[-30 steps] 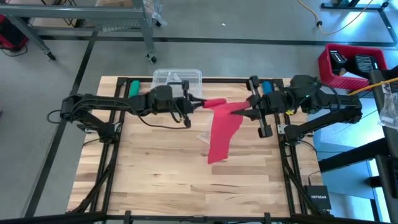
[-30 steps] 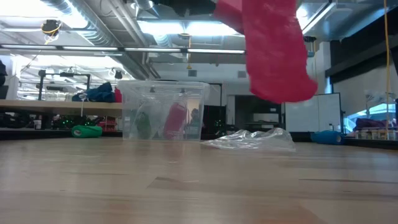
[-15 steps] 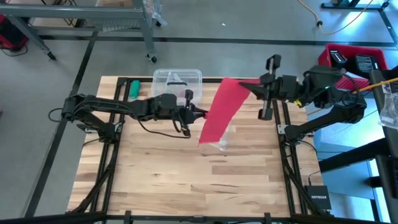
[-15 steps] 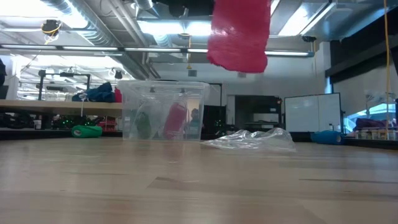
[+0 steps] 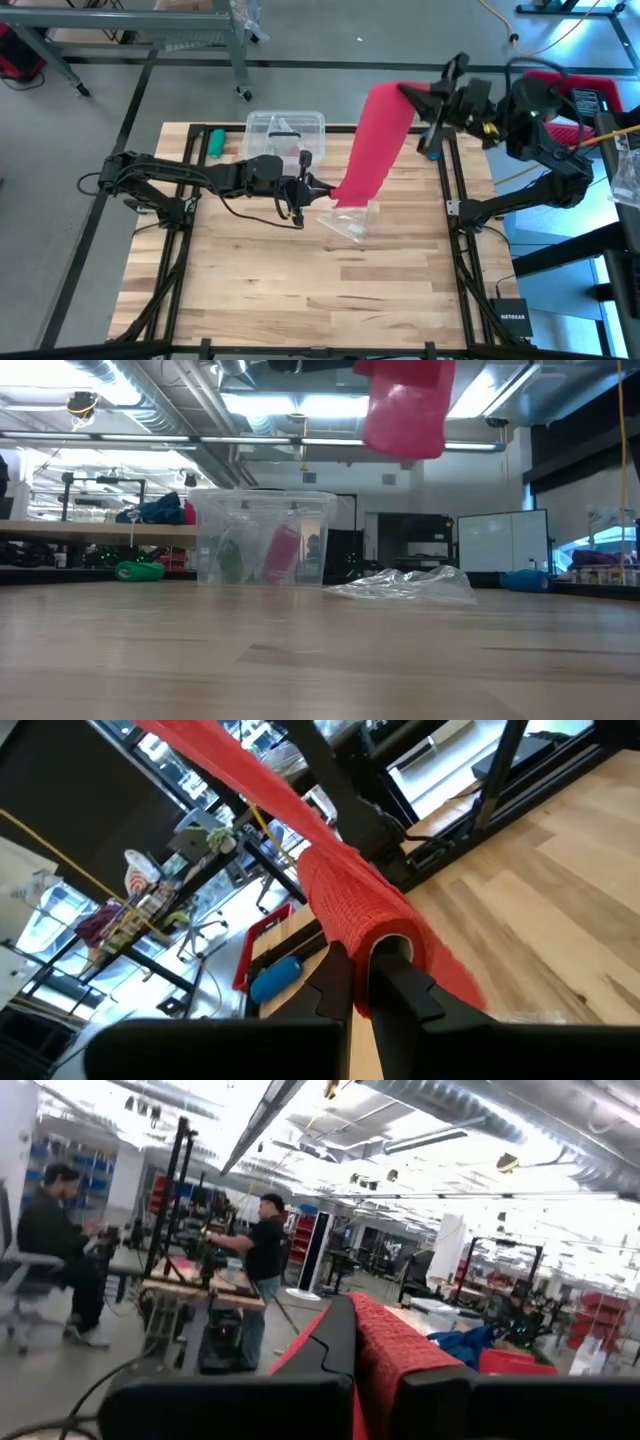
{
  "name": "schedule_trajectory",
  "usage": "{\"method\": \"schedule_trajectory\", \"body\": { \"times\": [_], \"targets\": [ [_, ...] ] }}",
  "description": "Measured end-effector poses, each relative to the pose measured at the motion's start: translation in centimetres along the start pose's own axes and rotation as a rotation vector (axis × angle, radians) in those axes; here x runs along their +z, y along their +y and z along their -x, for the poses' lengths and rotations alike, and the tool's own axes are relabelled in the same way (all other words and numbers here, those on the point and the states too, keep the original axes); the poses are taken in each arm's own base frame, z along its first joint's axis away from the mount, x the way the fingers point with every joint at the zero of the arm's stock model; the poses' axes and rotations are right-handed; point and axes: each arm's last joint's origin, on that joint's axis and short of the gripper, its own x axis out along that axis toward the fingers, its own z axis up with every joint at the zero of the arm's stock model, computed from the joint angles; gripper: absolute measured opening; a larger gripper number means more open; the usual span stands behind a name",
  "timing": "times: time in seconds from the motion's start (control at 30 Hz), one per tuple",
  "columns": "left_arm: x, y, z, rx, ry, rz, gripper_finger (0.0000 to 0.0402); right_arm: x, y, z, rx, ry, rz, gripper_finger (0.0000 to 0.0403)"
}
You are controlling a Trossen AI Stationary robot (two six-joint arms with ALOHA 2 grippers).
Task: Roll bandage
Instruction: Roll the red bandage
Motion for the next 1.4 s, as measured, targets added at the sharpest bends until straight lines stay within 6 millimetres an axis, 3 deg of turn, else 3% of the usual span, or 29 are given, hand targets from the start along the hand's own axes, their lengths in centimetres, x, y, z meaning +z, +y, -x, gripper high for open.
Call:
{"method": "schedule_trajectory", "body": {
  "times": [0.17, 0.43, 0.73, 1.0, 1.17, 1.4],
  "targets": [
    [-0.1, -0.2, 0.0, -0.016, 0.009, 0.002, 0.0013, -1.5, -0.8, -1.8, 0.058, 0.02, -0.096, 0.0005],
    [-0.4, -0.3, 0.0, -0.022, 0.037, 0.011, 0.0013, -3.8, -0.1, -4.6, 0.164, 0.056, -0.178, 0.0005],
    [-2.2, 0.1, -1.0, 0.036, 0.152, 0.064, 0.0013, -4.4, 0.3, -6.2, 0.249, 0.006, -0.391, 0.0005],
    [-3.2, -0.6, -2.5, 0.07, 0.216, 0.029, 0.0013, -4.2, -0.8, -6.2, 0.195, -0.025, -0.454, 0.0005],
    [-2.9, -1.0, -2.8, 0.055, 0.172, 0.003, 0.0013, -4.7, -1.3, -6.6, 0.144, -0.013, -0.42, 0.0005],
    [-1.6, -2.7, -2.7, -0.012, 0.128, -0.071, 0.0013, -8.4, -3.3, -7.6, -0.034, 0.201, -0.271, 0.0005]
  ]
}}
